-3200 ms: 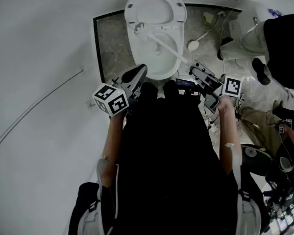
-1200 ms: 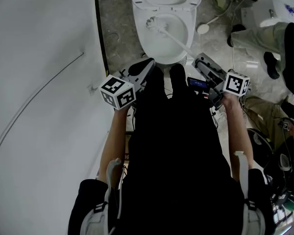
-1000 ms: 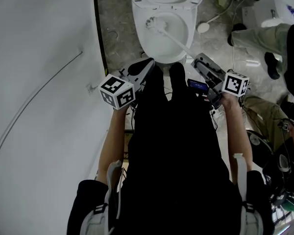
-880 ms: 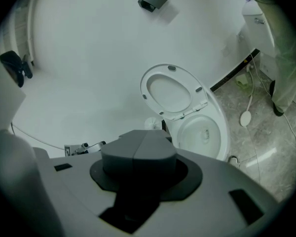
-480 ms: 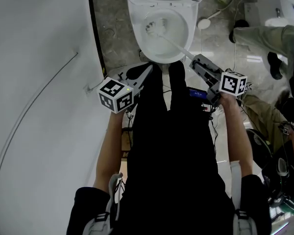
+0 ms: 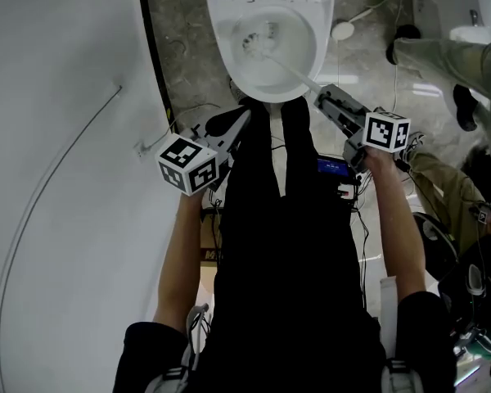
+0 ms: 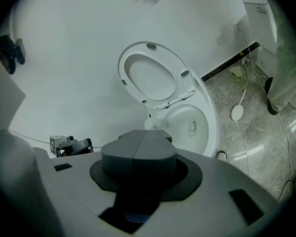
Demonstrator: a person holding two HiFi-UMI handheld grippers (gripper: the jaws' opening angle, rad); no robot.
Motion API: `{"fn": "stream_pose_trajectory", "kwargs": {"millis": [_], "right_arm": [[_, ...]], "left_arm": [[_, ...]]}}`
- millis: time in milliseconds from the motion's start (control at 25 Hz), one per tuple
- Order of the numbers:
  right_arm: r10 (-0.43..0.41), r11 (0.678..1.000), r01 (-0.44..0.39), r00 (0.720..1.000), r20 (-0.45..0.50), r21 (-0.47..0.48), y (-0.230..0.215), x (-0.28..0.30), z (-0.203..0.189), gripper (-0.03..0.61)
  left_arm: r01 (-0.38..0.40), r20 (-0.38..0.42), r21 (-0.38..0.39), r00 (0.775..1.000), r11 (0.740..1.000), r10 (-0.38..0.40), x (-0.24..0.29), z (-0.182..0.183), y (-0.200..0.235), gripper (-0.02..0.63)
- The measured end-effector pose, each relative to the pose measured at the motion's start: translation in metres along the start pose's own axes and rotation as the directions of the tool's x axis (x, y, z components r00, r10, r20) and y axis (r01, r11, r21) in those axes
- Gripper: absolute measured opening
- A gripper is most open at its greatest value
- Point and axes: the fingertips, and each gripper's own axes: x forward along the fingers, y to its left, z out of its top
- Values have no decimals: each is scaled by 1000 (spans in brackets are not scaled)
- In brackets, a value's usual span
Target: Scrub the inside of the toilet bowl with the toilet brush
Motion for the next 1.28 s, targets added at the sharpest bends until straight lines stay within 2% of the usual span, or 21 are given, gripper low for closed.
{"fn": "stream_pose_trajectory", "kwargs": {"millis": [280, 480, 920, 1280], "right_arm": [[-39, 999, 39, 999, 1, 27, -19, 29, -1, 161], [-86, 995, 86, 996, -5, 49, -40, 63, 14, 161], [-169, 985, 167, 985, 24, 45, -65, 72, 18, 161], [-236, 968, 232, 971, 35, 92, -89, 84, 24, 161]], "left_arm": [[-4, 7, -5, 1000, 1000, 4, 5, -7, 16, 9], [8, -5, -22, 1000, 1000, -8, 17, -4, 43, 9], [2, 4, -30, 1000, 1000, -2, 2, -31, 24, 9], [-4, 17, -47, 1000, 999, 5, -5, -44, 30, 9]]}}
